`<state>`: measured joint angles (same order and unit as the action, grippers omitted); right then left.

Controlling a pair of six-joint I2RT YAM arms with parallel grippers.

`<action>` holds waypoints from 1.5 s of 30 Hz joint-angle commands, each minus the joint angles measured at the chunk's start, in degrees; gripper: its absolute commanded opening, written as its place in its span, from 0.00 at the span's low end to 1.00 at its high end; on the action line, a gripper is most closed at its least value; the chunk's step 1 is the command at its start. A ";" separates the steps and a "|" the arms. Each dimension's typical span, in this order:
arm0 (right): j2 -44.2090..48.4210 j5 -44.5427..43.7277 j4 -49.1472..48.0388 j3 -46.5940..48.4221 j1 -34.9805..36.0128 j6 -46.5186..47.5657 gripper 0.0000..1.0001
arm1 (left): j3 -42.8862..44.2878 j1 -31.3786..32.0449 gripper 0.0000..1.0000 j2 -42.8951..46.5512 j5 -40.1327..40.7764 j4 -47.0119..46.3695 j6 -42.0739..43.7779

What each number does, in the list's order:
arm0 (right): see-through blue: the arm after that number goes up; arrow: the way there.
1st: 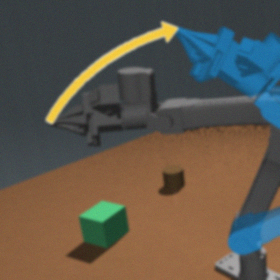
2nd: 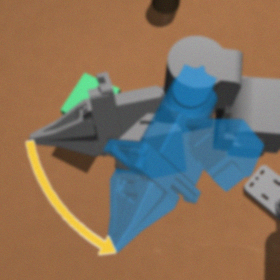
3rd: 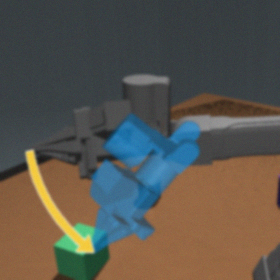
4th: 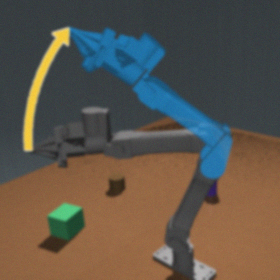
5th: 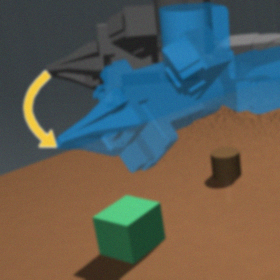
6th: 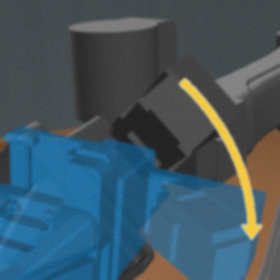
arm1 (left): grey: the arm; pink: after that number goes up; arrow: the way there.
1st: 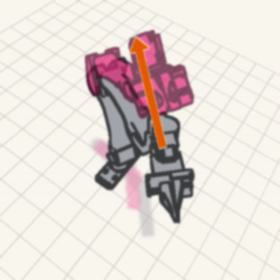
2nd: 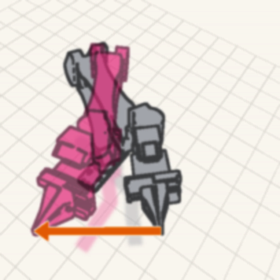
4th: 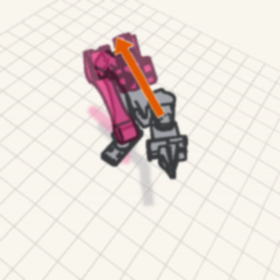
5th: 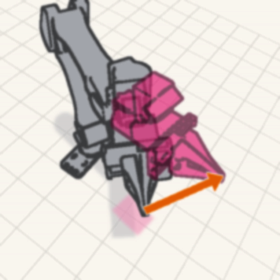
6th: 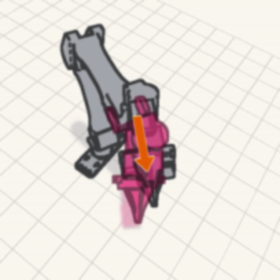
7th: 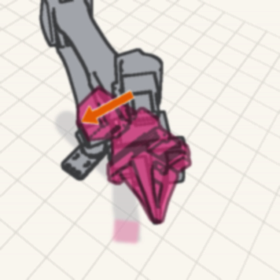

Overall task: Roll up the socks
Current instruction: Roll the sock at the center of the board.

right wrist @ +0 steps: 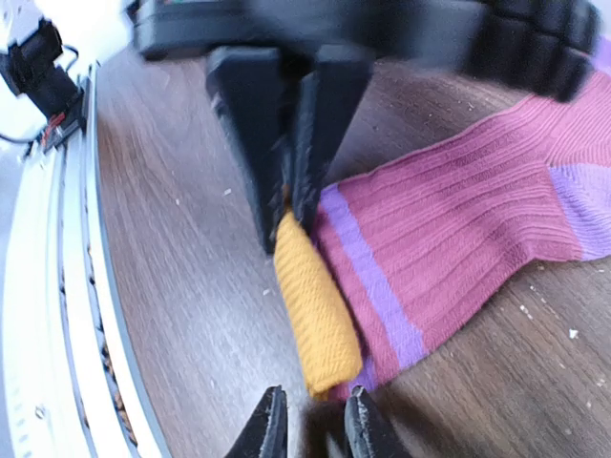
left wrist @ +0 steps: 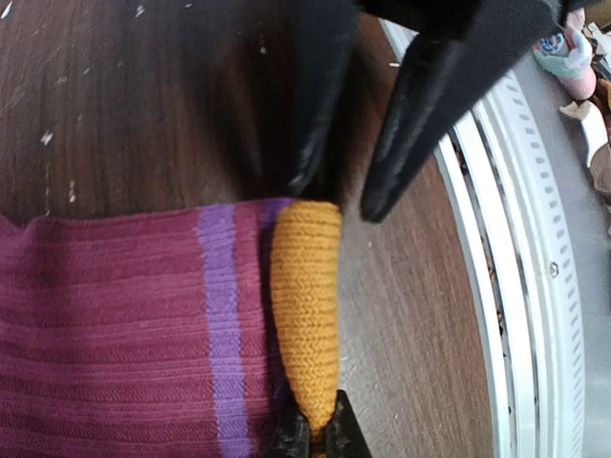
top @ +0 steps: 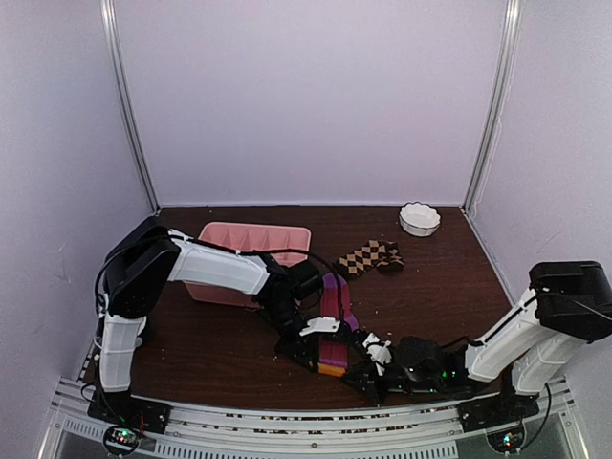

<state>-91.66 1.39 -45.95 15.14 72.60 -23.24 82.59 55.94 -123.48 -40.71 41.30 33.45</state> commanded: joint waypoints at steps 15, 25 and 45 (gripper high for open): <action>19.35 -45.01 19.41 0.48 11.34 12.26 0.92 | 11.44 -2.65 0.00 -12.50 4.02 17.85 -3.33; 16.19 -32.53 17.82 -1.05 13.88 18.38 1.00 | 12.91 -3.24 0.00 -14.80 4.21 21.26 -3.51; -5.63 -6.77 11.48 12.52 5.10 30.48 0.47 | 16.11 -4.88 0.00 -18.11 2.62 25.06 -4.66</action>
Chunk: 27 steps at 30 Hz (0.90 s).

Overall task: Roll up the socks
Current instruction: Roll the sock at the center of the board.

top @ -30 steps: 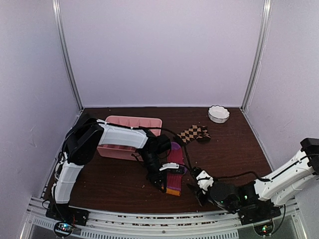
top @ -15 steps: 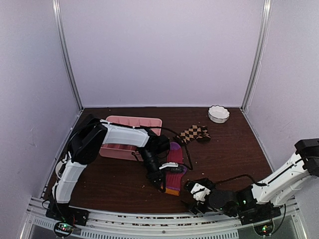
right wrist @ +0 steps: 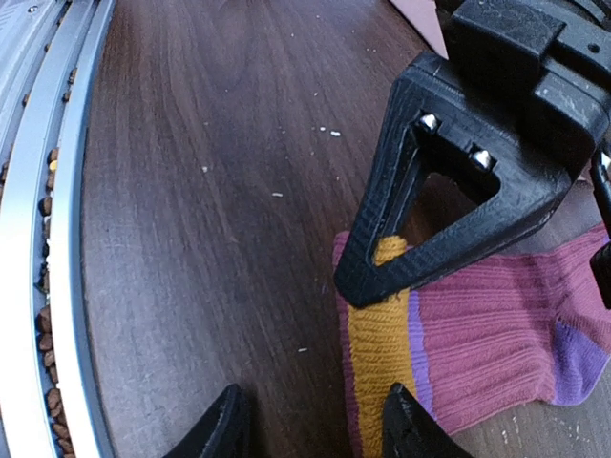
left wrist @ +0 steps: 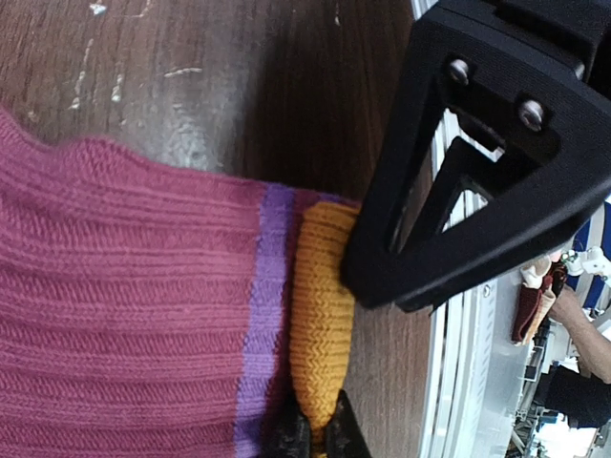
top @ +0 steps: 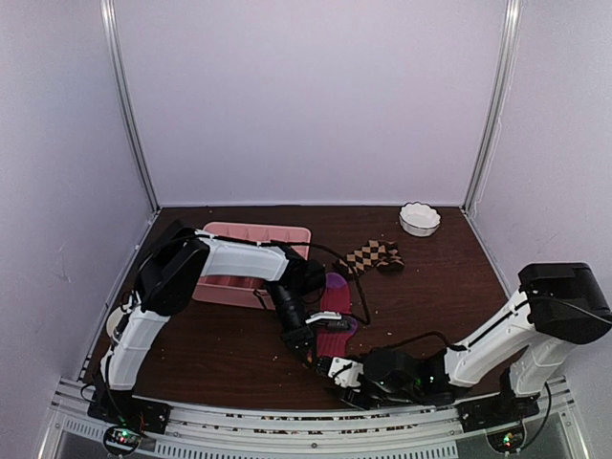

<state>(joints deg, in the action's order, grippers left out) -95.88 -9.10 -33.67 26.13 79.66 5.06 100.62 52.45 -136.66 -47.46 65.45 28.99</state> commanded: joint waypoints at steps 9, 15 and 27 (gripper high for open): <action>-3.15 4.77 0.43 2.53 -3.51 2.54 0.43 | -0.95 -1.38 0.00 -5.51 10.38 1.35 0.11; -6.15 8.52 0.11 1.28 -6.08 -1.45 0.34 | -0.61 -1.38 0.20 -4.41 12.04 1.50 1.11; -12.68 21.75 -5.08 -2.10 -11.50 -13.94 0.11 | -6.39 -1.38 0.57 7.95 17.21 -6.73 0.92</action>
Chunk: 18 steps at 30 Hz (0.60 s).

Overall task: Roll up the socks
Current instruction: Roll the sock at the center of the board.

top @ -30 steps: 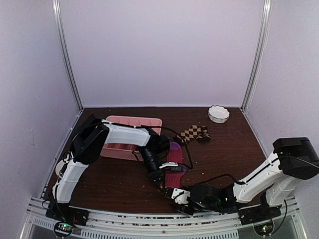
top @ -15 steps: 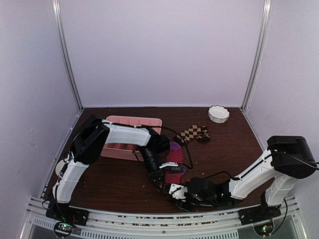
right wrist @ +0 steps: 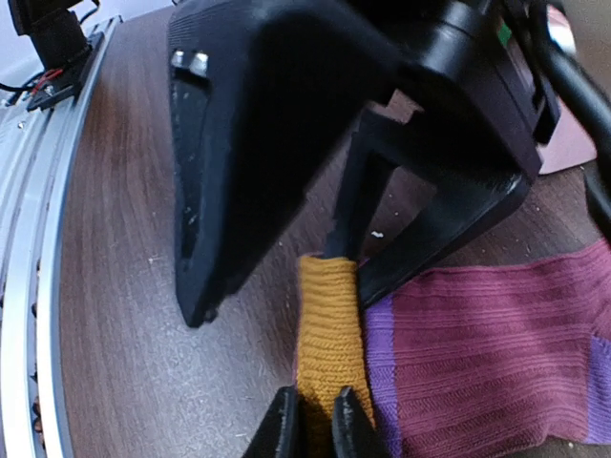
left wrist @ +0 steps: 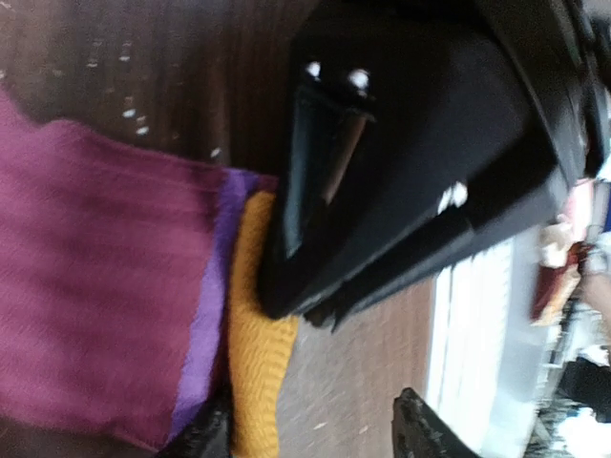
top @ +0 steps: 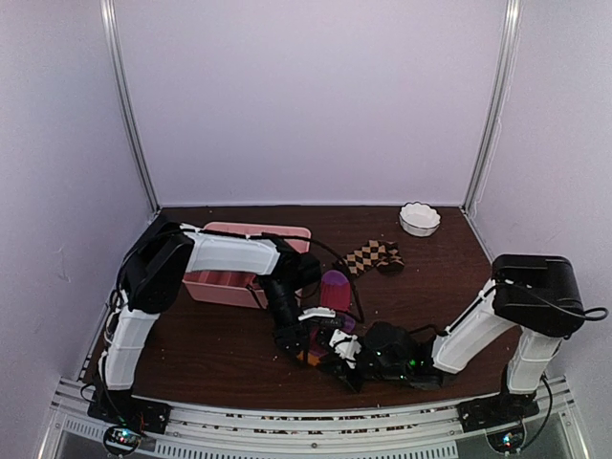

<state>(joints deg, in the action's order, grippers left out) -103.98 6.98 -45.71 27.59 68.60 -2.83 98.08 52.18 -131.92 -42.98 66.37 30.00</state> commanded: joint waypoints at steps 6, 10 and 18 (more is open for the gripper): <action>-6.25 7.80 2.64 -6.28 -0.47 -11.67 0.01 | -9.25 -1.12 0.74 12.03 18.91 -11.72 0.55; -7.50 9.19 0.12 -7.09 -1.00 -15.97 0.00 | -16.08 -0.52 0.74 18.64 16.88 -16.75 2.97; -10.53 15.56 -5.72 -7.38 -5.31 -25.38 0.00 | -26.27 6.81 0.72 25.13 17.09 -28.59 10.02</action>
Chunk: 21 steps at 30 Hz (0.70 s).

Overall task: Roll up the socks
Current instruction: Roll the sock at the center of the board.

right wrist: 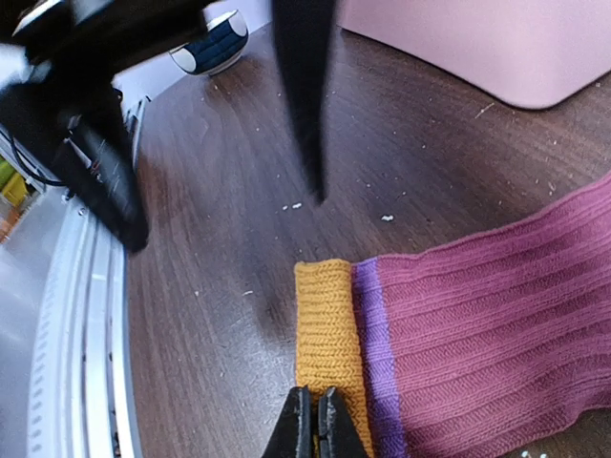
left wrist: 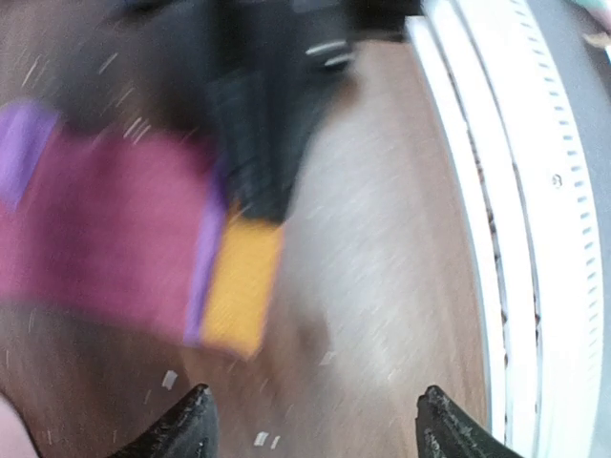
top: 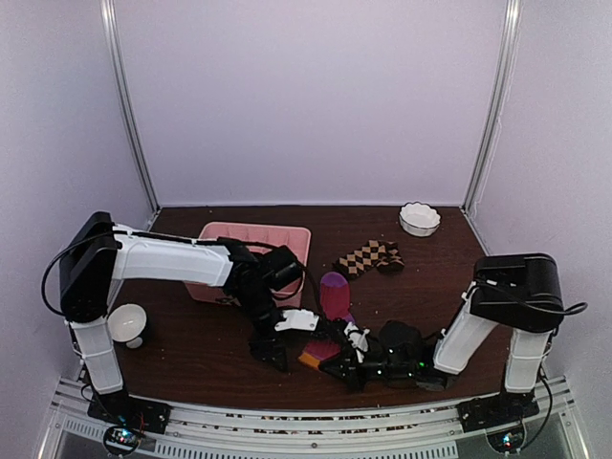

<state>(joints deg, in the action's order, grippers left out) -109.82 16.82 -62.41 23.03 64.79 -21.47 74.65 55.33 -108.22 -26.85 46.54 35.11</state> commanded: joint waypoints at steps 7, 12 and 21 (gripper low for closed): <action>-5.81 9.37 10.00 -2.71 -3.53 -11.22 0.00 | -6.17 5.95 0.67 0.50 7.29 -20.02 6.89; -6.06 10.43 10.39 -2.43 -4.18 -12.11 0.00 | -7.80 6.49 0.61 -0.43 10.25 -23.61 7.77; -6.87 11.66 10.68 -1.64 -5.39 -13.16 0.00 | -10.57 7.75 0.49 0.42 9.92 -24.17 8.24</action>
<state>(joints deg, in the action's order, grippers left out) -111.92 26.76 -66.11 23.16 59.94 -31.86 66.65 62.11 -109.08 -17.21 25.12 42.46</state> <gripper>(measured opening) 0.015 0.493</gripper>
